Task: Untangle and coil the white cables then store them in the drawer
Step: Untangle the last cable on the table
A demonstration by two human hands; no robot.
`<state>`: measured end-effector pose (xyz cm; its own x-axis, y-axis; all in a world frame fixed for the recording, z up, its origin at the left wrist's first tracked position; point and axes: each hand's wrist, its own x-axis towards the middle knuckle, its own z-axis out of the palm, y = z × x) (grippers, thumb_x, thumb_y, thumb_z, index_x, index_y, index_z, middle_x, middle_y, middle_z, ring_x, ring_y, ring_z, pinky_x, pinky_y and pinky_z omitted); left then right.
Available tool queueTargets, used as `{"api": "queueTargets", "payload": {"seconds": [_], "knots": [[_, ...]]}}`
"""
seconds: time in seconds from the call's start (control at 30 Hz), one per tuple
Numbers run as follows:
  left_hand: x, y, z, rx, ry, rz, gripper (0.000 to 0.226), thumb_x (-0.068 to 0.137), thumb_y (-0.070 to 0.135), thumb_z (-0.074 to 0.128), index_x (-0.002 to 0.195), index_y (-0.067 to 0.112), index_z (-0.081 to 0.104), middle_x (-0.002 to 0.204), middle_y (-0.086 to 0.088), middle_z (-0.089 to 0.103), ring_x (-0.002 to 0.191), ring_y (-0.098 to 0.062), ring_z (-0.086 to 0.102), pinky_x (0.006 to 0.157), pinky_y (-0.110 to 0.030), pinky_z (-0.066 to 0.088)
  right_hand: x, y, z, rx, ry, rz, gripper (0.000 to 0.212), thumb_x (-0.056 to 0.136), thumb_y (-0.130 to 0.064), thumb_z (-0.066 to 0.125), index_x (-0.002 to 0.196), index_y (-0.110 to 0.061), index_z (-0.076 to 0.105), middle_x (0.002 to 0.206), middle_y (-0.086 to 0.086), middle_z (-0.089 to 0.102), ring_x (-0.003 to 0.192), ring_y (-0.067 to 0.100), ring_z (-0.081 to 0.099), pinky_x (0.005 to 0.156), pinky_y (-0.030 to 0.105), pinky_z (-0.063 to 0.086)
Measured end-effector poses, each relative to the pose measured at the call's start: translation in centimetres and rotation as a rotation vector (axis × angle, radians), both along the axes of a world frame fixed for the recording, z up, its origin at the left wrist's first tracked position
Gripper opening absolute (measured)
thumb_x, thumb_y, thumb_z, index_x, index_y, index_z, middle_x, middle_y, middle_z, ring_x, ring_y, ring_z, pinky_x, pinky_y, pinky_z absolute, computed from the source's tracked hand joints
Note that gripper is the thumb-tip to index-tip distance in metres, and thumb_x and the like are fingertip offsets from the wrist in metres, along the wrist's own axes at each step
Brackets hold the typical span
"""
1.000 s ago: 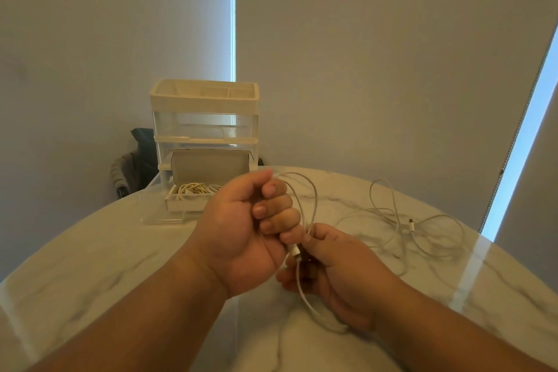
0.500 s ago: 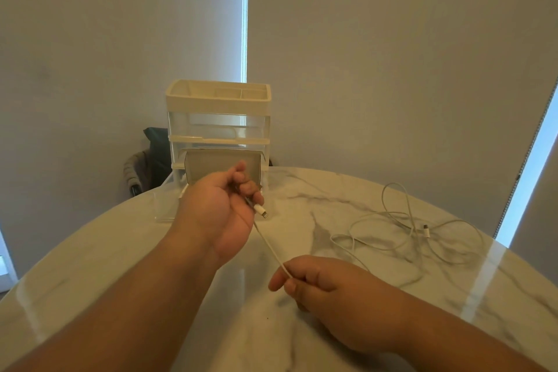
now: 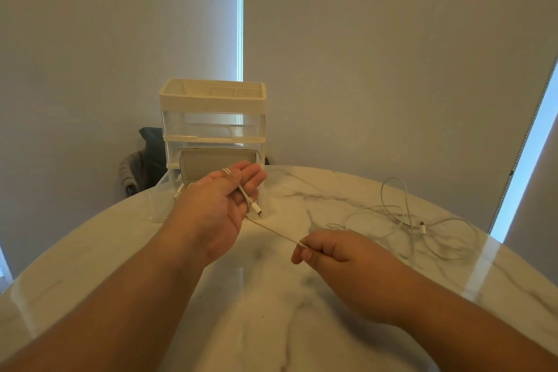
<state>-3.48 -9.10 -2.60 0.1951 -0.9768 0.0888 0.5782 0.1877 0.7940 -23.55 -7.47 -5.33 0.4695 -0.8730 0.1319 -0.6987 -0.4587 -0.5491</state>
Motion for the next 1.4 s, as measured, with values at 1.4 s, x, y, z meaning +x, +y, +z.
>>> {"api": "queueTargets", "payload": {"seconds": [1.4], "knots": [[-2.9, 1.3, -2.8, -0.3, -1.533, -0.022, 0.029, 0.101, 0.038, 0.036, 0.078, 0.031, 0.052, 0.076, 0.008, 0.056, 0.074, -0.008, 0.052, 0.072, -0.035, 0.048, -1.2, -0.8, 0.5, -0.246, -0.221, -0.08, 0.017, 0.096, -0.03, 0.061, 0.089, -0.035, 0.075, 0.084, -0.02, 0.07, 0.086, -0.005, 0.061, 0.07, 0.011, 0.043]]}}
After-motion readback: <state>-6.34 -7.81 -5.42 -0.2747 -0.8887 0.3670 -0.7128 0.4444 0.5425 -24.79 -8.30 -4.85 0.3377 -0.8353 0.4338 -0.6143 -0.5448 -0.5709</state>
